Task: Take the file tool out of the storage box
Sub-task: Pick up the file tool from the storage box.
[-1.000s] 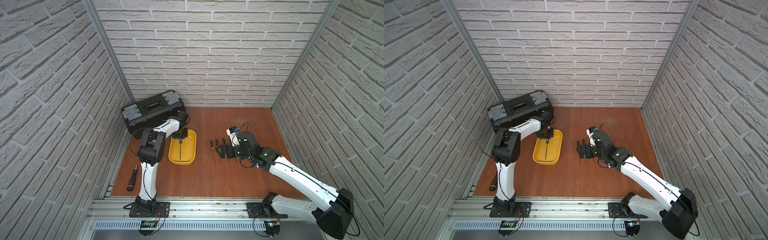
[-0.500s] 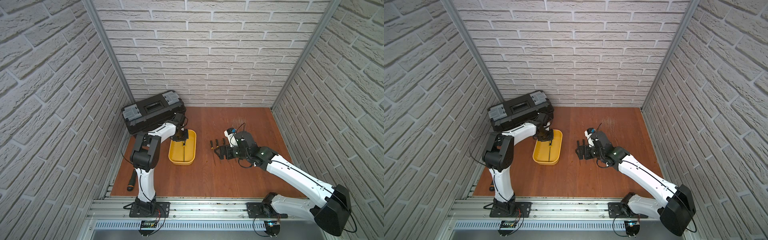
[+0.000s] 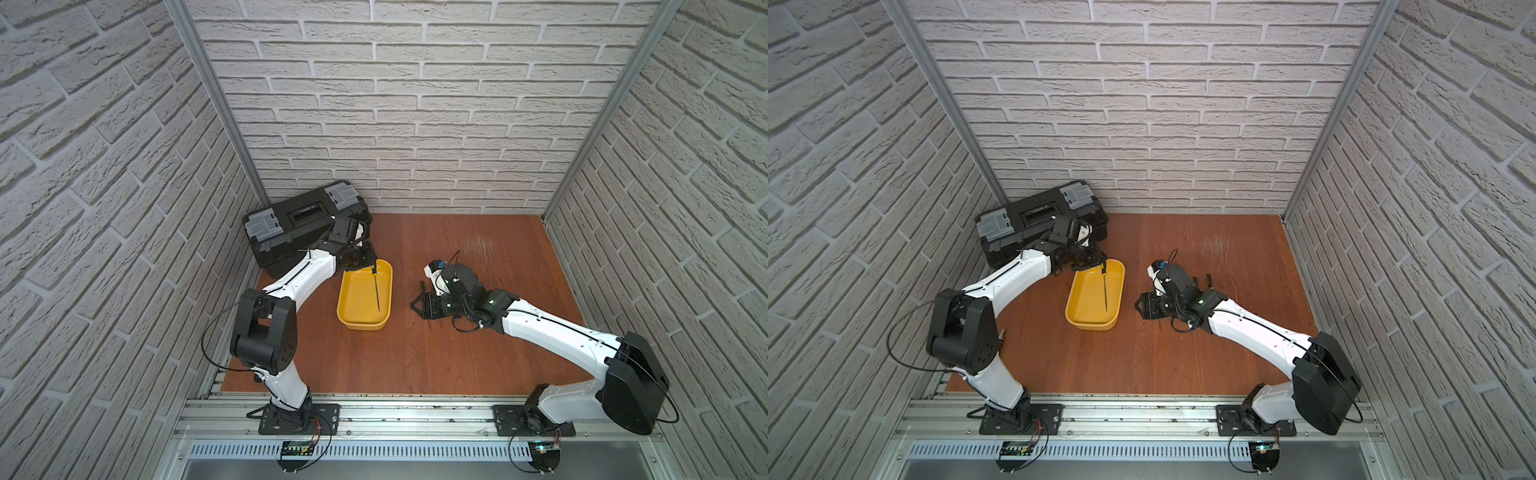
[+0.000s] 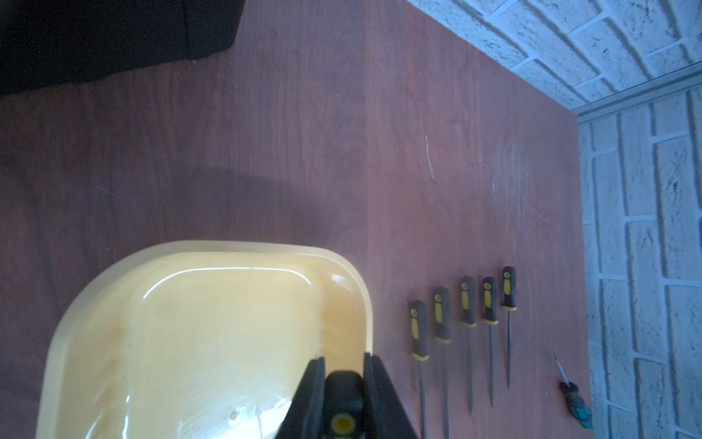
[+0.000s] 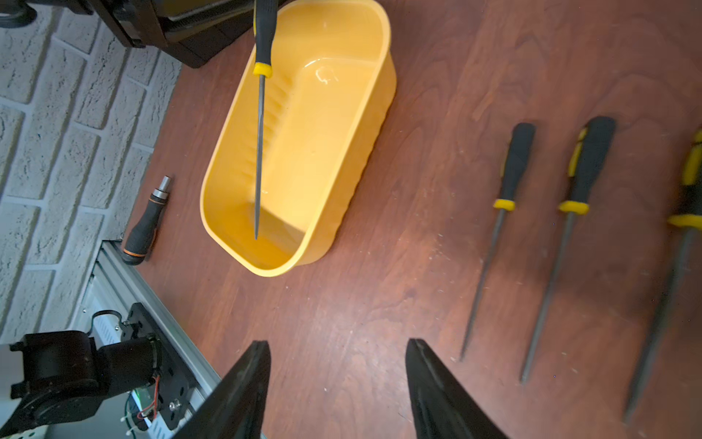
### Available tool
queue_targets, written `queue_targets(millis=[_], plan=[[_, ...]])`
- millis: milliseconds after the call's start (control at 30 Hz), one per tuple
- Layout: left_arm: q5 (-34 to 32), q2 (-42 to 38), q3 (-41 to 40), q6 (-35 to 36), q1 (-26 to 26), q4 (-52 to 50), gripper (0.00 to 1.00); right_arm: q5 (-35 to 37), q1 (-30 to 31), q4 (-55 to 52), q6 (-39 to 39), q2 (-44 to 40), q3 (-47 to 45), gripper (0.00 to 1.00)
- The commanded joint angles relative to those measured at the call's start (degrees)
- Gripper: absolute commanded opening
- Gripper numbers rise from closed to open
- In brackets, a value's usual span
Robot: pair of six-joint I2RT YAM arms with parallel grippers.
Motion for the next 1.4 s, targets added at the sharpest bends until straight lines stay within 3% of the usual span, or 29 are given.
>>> queue_targets(millis=[0, 933, 1367], plan=[[2.6, -2.4, -1.6, -2.8, 0.3, 3.8, 0.15, -1.6, 2.0, 7.0, 1.9, 2.5, 3.1, 0.59], [10.8, -8.2, -4.8, -8.8, 1.4, 8.8, 0.16, -6.9, 3.4, 9.9, 1.9, 13.7, 12.3, 0.31], [12.0, -8.6, -5.1, -9.5, 1.8, 9.4, 0.16, -7.6, 3.5, 8.9, 1.4, 15.2, 14.0, 0.12]])
